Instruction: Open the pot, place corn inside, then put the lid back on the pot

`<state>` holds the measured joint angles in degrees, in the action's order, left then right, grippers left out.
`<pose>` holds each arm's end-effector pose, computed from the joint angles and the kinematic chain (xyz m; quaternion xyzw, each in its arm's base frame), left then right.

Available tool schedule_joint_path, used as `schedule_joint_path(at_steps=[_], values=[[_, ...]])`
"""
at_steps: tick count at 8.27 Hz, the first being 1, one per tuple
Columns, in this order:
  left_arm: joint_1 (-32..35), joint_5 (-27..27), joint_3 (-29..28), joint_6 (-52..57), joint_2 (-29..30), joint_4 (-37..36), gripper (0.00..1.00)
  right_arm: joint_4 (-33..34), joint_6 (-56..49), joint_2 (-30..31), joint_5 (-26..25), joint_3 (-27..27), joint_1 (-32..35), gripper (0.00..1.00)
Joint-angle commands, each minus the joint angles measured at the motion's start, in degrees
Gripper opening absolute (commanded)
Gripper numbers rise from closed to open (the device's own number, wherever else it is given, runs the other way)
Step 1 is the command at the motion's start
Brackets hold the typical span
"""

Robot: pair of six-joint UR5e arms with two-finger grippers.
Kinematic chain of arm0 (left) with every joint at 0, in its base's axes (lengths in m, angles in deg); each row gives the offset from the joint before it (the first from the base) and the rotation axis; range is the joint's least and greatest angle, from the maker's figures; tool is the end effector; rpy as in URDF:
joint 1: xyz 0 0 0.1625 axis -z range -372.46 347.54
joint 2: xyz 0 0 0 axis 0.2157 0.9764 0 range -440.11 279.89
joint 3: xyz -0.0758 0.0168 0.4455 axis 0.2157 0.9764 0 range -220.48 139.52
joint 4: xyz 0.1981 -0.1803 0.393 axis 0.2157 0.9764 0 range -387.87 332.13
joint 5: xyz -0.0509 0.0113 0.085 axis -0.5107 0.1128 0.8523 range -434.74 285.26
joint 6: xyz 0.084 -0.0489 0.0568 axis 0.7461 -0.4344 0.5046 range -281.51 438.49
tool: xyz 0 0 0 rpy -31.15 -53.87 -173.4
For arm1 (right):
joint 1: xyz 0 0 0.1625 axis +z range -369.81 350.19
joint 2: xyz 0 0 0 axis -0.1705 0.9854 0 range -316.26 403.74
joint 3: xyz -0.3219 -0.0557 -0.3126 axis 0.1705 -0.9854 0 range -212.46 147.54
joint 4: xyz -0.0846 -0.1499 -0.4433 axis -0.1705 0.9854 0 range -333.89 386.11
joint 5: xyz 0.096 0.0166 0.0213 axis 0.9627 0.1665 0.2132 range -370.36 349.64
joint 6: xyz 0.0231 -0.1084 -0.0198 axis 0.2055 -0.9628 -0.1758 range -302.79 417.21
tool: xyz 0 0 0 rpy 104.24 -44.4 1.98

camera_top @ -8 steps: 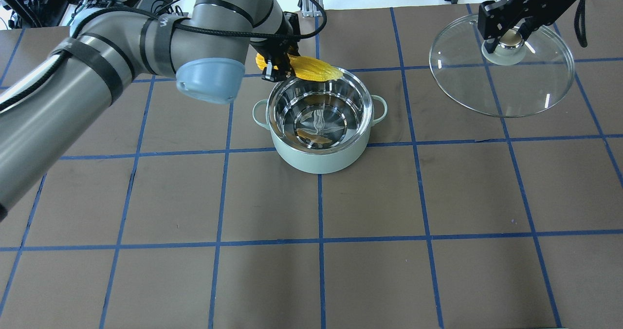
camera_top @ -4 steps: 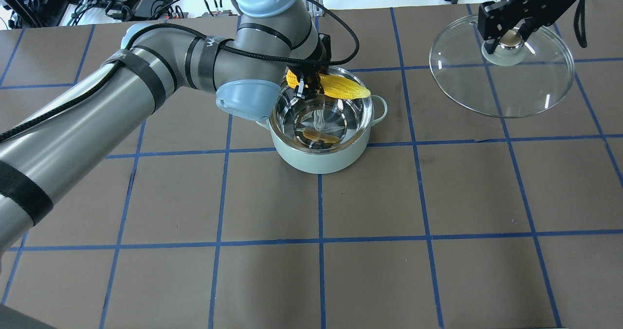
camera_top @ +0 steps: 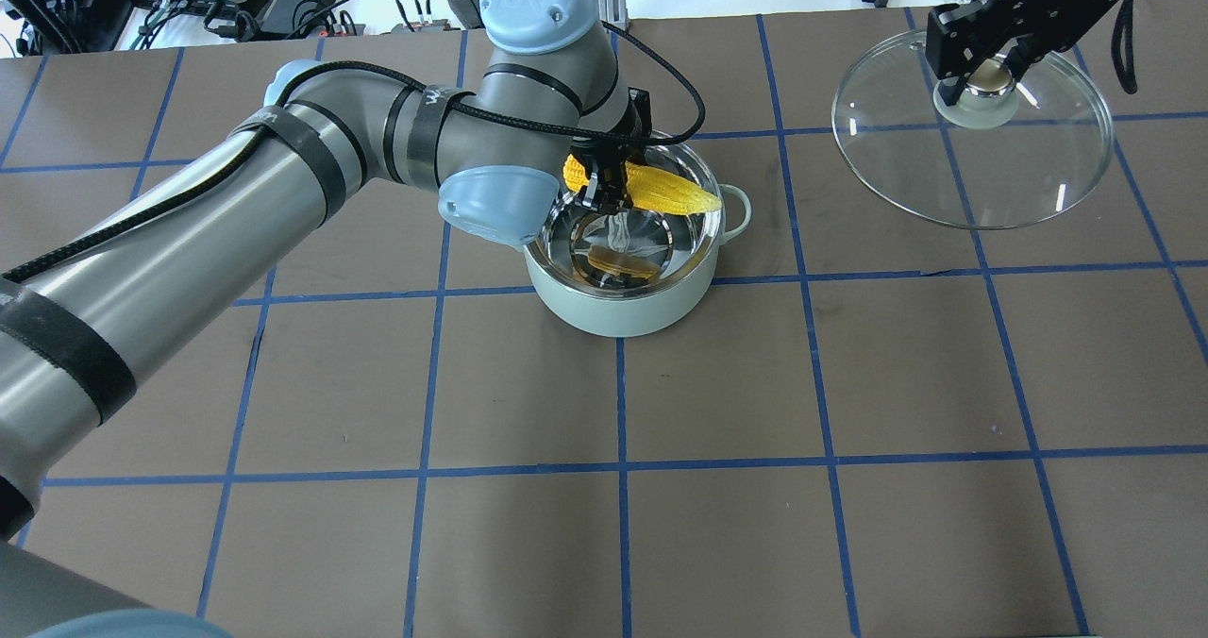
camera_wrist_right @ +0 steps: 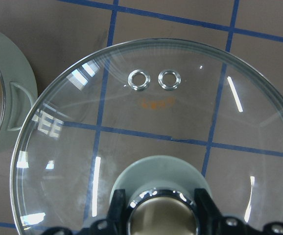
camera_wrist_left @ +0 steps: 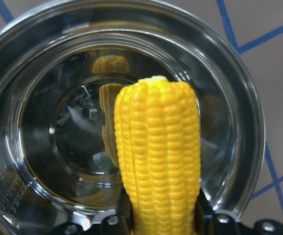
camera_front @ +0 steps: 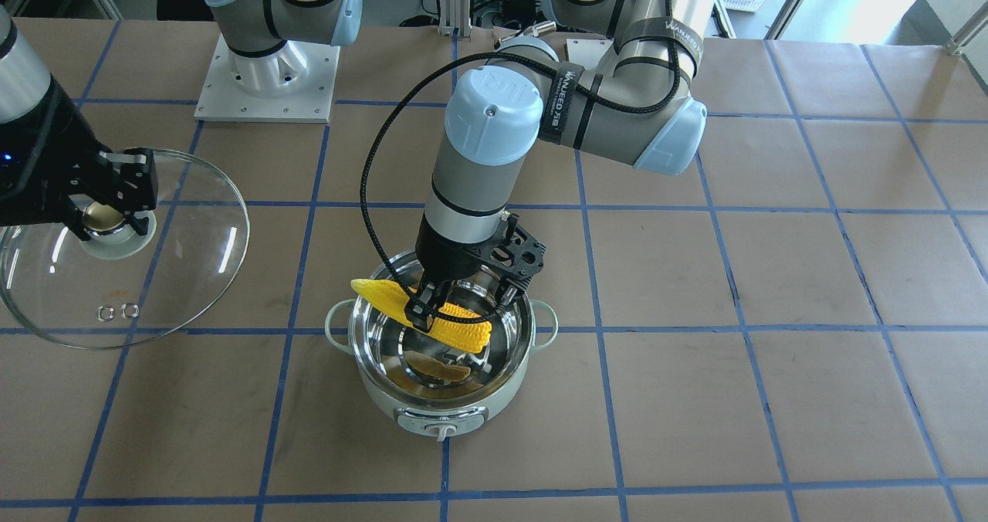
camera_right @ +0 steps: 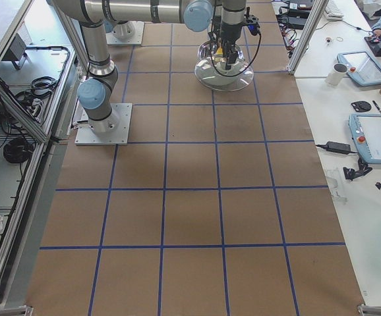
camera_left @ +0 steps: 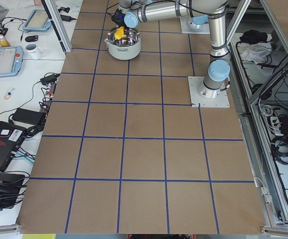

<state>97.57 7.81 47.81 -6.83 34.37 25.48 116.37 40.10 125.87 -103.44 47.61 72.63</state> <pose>-0.3895 -0.6371 0.3129 0.5277 -0.8383 0.0218 0.1350 0.0444 -0.6336 0.5185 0.0828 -0.9960 0.0141 0.0306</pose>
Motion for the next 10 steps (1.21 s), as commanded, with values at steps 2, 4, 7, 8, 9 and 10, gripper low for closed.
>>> schedule_joint_path(at_steps=[2, 4, 7, 8, 9, 10], values=[[0.01, 0.42, 0.12, 0.06, 0.84, 0.18, 0.79, 0.0, -0.03, -0.04, 0.09, 0.0, 0.0, 0.16], [0.01, 0.6, 0.03, 0.15, 0.23, 0.18, 0.85, 0.0, -0.03, -0.04, 0.17, 0.08, 0.0, 0.16], [-1.39, 0.68, -0.93, 15.82, -2.4, 1.05, 0.97, 0.09, 0.23, -0.04, 0.26, 0.0, 0.0, 0.16], [-4.1, 0.77, -1.11, 20.24, -3.55, 4.71, 0.97, 0.09, 0.66, -0.04, 0.35, 0.0, 0.09, 0.16], [-7.34, 0.69, -1.11, 26.89, -5.04, 6.75, 0.98, 0.09, 0.67, 0.05, 0.18, -0.09, 0.09, 0.17], [-11.03, 0.69, -1.11, 34.44, -6.36, 7.03, 0.99, 0.26, 0.93, 0.14, 0.17, -0.18, 0.17, 0.17]])
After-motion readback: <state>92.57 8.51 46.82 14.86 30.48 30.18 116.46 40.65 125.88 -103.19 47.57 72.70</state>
